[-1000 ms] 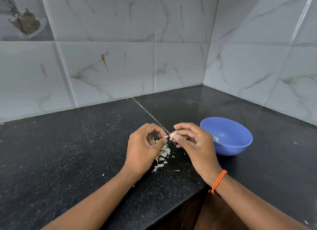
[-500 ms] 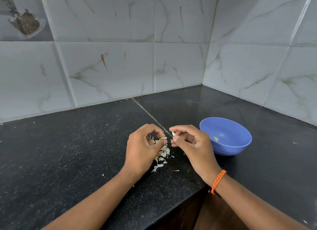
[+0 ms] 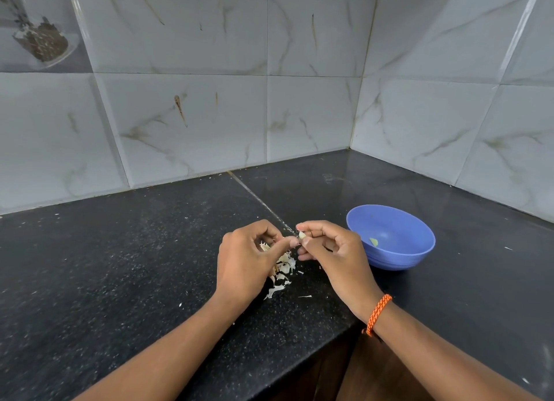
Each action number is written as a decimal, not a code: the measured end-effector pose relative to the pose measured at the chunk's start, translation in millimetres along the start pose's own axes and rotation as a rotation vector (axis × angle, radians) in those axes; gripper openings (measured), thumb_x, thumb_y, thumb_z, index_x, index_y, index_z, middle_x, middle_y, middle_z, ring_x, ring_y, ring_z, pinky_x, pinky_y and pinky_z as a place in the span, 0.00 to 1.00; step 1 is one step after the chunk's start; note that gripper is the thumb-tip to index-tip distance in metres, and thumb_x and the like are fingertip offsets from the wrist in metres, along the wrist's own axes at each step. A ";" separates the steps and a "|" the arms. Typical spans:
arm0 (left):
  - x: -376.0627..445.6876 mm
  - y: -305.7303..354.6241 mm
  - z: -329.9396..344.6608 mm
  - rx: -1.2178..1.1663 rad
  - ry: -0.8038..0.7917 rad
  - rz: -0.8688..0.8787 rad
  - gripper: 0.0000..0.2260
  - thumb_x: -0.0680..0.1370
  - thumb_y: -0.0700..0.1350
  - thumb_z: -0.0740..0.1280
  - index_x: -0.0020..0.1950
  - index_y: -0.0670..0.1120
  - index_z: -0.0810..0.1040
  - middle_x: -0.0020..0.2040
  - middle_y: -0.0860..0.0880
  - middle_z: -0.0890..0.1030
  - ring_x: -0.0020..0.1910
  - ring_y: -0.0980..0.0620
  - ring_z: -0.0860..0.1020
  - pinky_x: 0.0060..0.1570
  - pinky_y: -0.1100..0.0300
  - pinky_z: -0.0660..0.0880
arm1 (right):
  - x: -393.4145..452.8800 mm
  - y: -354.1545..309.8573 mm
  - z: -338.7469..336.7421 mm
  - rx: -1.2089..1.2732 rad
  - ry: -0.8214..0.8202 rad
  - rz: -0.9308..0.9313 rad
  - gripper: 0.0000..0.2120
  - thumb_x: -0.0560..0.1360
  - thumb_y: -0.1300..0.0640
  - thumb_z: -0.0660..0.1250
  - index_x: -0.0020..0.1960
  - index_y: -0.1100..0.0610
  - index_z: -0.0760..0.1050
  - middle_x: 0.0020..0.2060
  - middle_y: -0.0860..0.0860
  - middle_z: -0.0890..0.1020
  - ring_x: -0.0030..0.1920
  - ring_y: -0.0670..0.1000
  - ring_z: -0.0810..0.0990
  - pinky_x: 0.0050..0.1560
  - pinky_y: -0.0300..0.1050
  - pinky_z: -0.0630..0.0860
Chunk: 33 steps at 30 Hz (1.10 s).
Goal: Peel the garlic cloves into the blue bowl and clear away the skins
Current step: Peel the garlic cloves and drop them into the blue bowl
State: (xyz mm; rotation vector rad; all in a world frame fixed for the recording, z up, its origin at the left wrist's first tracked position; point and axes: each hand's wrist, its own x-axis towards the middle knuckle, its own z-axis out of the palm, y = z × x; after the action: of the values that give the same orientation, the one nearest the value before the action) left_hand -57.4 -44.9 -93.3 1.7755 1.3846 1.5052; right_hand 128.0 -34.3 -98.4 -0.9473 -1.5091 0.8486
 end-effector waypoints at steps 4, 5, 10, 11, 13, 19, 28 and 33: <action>0.9 -0.5 0.2 0.008 0.017 0.009 0.12 0.80 0.53 0.77 0.39 0.53 0.81 0.32 0.51 0.83 0.27 0.50 0.83 0.34 0.49 0.81 | 0.4 -0.6 -0.5 -0.002 -0.008 -0.011 0.10 0.82 0.67 0.69 0.58 0.56 0.84 0.44 0.53 0.87 0.45 0.54 0.88 0.48 0.51 0.87; 1.2 -1.3 0.6 0.019 0.021 0.018 0.11 0.80 0.51 0.77 0.40 0.53 0.82 0.33 0.52 0.83 0.28 0.50 0.83 0.35 0.48 0.81 | 0.6 -1.1 -0.6 0.001 -0.010 -0.017 0.09 0.81 0.68 0.69 0.57 0.57 0.83 0.44 0.54 0.87 0.45 0.55 0.88 0.47 0.51 0.87; 2.3 -5.2 0.9 0.028 0.001 0.027 0.09 0.79 0.45 0.79 0.51 0.59 0.86 0.41 0.58 0.85 0.31 0.53 0.83 0.39 0.47 0.83 | 2.1 1.9 -1.7 0.016 -0.014 0.001 0.09 0.83 0.68 0.65 0.52 0.59 0.83 0.42 0.56 0.85 0.43 0.58 0.87 0.45 0.54 0.87; 2.3 -5.6 0.9 0.044 0.000 0.025 0.09 0.78 0.44 0.79 0.51 0.59 0.87 0.43 0.59 0.86 0.31 0.54 0.83 0.40 0.48 0.83 | 2.3 2.0 -2.1 0.022 -0.012 0.010 0.09 0.83 0.67 0.65 0.52 0.59 0.84 0.42 0.57 0.85 0.43 0.58 0.87 0.45 0.52 0.87; 2.7 -7.2 1.4 0.066 -0.002 0.029 0.10 0.78 0.42 0.79 0.50 0.58 0.88 0.47 0.62 0.86 0.32 0.55 0.84 0.40 0.49 0.83 | 2.4 1.8 -2.1 0.041 -0.014 0.024 0.08 0.83 0.67 0.66 0.52 0.60 0.84 0.42 0.57 0.85 0.42 0.57 0.87 0.45 0.50 0.86; 2.8 -8.5 1.8 0.081 -0.004 0.016 0.04 0.79 0.50 0.78 0.47 0.60 0.87 0.40 0.60 0.87 0.27 0.53 0.82 0.35 0.46 0.83 | 0.7 2.8 -0.5 -0.128 -0.019 -0.001 0.04 0.80 0.64 0.72 0.52 0.57 0.85 0.40 0.53 0.87 0.40 0.53 0.88 0.42 0.48 0.86; 4.5 -7.6 1.2 0.080 0.013 0.029 0.02 0.80 0.53 0.77 0.48 0.60 0.88 0.39 0.60 0.86 0.27 0.60 0.77 0.35 0.52 0.81 | 5.7 -5.0 -8.0 -0.582 -0.079 -0.176 0.05 0.79 0.59 0.75 0.49 0.50 0.85 0.38 0.41 0.85 0.41 0.43 0.85 0.45 0.44 0.83; 7.3 -13.3 -1.1 0.028 0.009 0.028 0.17 0.83 0.49 0.74 0.71 0.60 0.82 0.30 0.56 0.81 0.27 0.55 0.76 0.39 0.49 0.82 | 13.1 -17.6 -18.5 -0.860 -0.245 -0.282 0.07 0.82 0.61 0.70 0.53 0.51 0.85 0.43 0.42 0.82 0.45 0.48 0.81 0.46 0.52 0.80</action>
State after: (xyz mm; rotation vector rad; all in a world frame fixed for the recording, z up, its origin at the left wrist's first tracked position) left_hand -64.4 -33.3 -100.3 1.8148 1.3976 1.5175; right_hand 143.3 -29.6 -74.7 -1.2123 -2.2235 0.0744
